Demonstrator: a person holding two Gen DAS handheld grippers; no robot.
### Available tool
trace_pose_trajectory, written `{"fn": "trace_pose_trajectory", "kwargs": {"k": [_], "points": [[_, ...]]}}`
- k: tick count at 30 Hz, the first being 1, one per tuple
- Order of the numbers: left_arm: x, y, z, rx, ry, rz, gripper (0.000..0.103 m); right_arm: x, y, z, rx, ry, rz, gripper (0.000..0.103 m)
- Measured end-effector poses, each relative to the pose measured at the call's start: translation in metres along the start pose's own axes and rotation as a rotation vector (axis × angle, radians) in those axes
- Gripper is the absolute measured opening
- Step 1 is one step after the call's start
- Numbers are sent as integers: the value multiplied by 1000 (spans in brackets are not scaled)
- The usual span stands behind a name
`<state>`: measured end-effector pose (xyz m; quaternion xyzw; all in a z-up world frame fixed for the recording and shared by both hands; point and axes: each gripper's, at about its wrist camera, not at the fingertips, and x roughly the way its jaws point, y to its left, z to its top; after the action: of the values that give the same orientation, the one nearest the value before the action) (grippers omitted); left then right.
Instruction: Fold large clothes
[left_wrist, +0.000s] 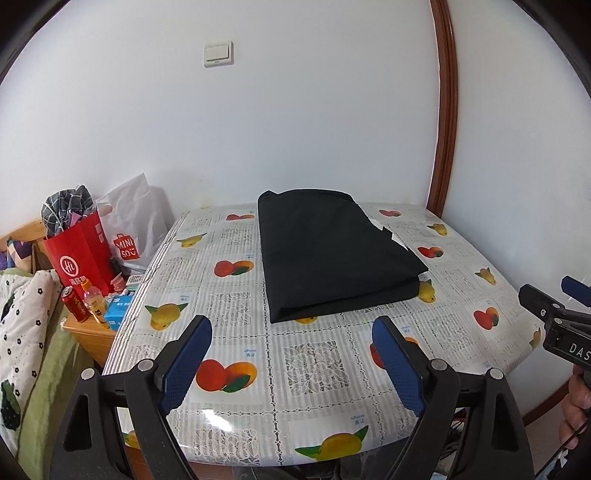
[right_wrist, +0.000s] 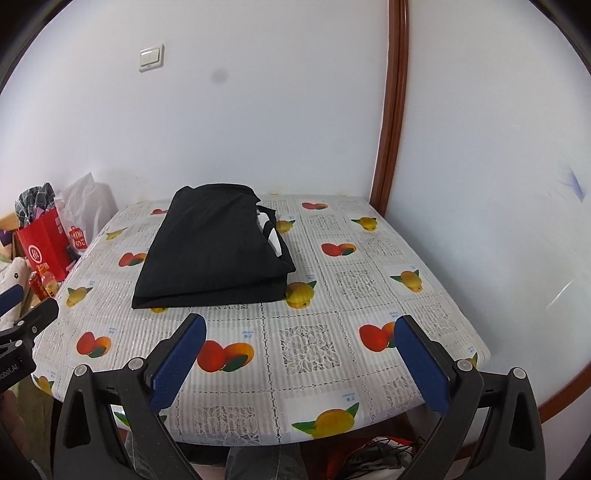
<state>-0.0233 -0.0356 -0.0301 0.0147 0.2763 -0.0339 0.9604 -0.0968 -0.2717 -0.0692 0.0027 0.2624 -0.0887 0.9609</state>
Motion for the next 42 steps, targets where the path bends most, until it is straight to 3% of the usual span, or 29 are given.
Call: {"fn": "trace_pose_trajectory", "kwargs": {"k": [42], "points": [[-5,-3,2,-6,-2,-11,88,-7,-6,-1,10,-8,-10,100]]}}
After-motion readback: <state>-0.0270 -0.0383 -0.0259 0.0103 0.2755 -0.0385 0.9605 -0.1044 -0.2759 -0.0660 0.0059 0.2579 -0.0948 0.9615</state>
